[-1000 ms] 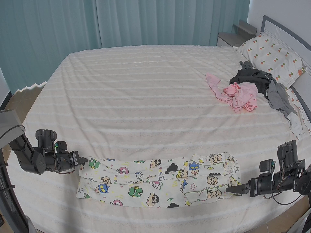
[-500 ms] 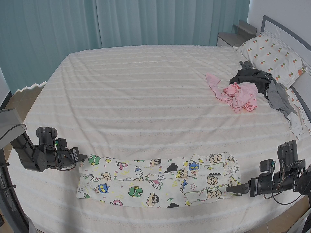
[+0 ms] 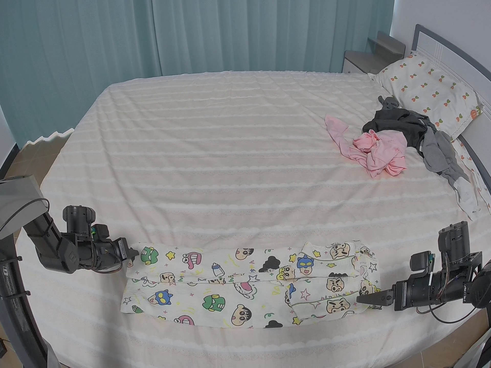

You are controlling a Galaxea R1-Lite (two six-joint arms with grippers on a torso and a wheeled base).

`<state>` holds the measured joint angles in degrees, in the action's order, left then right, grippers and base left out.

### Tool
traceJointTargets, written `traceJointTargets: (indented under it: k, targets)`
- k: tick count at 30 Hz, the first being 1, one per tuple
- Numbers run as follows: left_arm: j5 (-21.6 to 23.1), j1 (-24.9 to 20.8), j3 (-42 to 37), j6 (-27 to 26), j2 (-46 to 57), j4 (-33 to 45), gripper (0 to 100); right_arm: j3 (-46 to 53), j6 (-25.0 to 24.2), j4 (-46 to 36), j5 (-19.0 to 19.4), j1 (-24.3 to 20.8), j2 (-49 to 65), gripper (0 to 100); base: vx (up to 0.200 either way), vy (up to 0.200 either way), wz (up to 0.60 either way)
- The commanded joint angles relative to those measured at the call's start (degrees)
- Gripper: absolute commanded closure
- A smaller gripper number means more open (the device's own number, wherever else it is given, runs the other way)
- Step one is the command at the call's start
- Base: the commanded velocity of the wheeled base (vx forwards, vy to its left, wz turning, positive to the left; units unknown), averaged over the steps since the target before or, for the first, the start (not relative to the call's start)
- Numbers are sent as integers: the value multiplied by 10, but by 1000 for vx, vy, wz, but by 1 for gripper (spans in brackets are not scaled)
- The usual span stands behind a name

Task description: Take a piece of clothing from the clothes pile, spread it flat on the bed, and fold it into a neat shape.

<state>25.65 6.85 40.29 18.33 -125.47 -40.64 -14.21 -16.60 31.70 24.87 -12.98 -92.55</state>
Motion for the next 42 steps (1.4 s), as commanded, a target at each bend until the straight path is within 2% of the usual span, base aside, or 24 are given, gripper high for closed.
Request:
traceJointTargets:
  k: [1, 12, 16, 29, 36, 37, 42]
  targets:
    - [0, 0, -1, 0, -5, 0, 0, 1, 0, 0, 0, 0, -1, 0, 0, 0, 0]
    - [12, 33, -43, -3, 41, 5, 0, 3, 1, 0, 0, 1, 2, 0, 0, 0, 0]
    - [24, 31, -67, -35, 43, 4, 0, 5, 1, 0, 0, 0, 5, 0, 0, 0, 0]
    - [2, -35, -64, -52, -18, 0, 0, 8, 2, 0, 0, -1, 8, 0, 0, 0, 0]
    - [-17, -49, -68, -52, -39, -19, 0, 8, 3, 0, 0, -1, 10, 0, 0, 0, 0]
    - [-17, -49, -68, -52, -39, -20, 100, 8, 3, 0, 0, -1, 10, 0, 0, 0, 0]
    - [-17, -51, -72, -48, -36, -19, 100, 8, 3, 0, 0, -1, 11, 0, 0, 0, 0]
